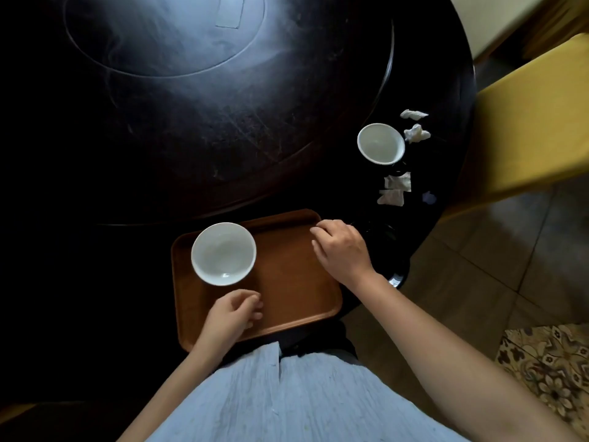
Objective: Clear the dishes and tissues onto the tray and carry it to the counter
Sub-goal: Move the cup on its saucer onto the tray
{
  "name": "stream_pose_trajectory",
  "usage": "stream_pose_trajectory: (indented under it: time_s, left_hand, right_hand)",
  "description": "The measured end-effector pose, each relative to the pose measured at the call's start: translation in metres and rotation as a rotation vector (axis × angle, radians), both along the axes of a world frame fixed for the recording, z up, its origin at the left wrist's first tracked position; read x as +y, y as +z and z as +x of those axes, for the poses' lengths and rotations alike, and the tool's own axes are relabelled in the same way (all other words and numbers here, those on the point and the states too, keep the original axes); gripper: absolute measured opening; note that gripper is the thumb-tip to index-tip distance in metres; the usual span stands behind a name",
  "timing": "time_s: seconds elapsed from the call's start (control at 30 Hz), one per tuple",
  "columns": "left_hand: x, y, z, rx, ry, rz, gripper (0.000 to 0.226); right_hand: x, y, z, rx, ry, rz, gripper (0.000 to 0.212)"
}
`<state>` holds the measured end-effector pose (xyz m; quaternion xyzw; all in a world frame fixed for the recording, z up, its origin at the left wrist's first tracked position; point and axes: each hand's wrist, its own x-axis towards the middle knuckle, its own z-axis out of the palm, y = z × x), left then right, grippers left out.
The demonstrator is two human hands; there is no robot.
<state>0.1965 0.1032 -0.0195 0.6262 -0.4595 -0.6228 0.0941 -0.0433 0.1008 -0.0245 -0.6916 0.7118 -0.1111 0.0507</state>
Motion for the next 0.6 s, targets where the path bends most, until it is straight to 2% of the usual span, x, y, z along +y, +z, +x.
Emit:
stream_pose_trajectory:
  time_s: [0.1, 0.2, 0.3, 0.47, 0.6]
  left_hand:
    - [-0.003, 0.006, -0.042, -0.087, -0.285, -0.313, 0.017]
    - [-0.017, 0.007, -0.100, -0.125, -0.404, -0.568, 0.031]
    - [-0.031, 0.002, -0.152, -0.196, -0.512, -0.720, 0.046]
    - [-0.046, -0.012, -0.201, -0.353, -0.680, -0.702, 0.054]
    - [-0.049, -0.019, -0.215, -0.439, -0.731, -0.668, 0.039]
  right_hand:
    - [-0.001, 0.006, -0.040, 0.008, -0.082, -0.025, 0.024]
    - [-0.010, 0.012, -0.093, 0.037, -0.188, 0.038, 0.038]
    - [-0.023, 0.014, -0.141, 0.108, -0.240, 0.151, 0.052]
    - [-0.054, 0.008, -0.187, 0.230, -0.177, 0.291, 0.062]
    - [-0.075, 0.003, -0.206, 0.237, -0.117, 0.365, 0.058]
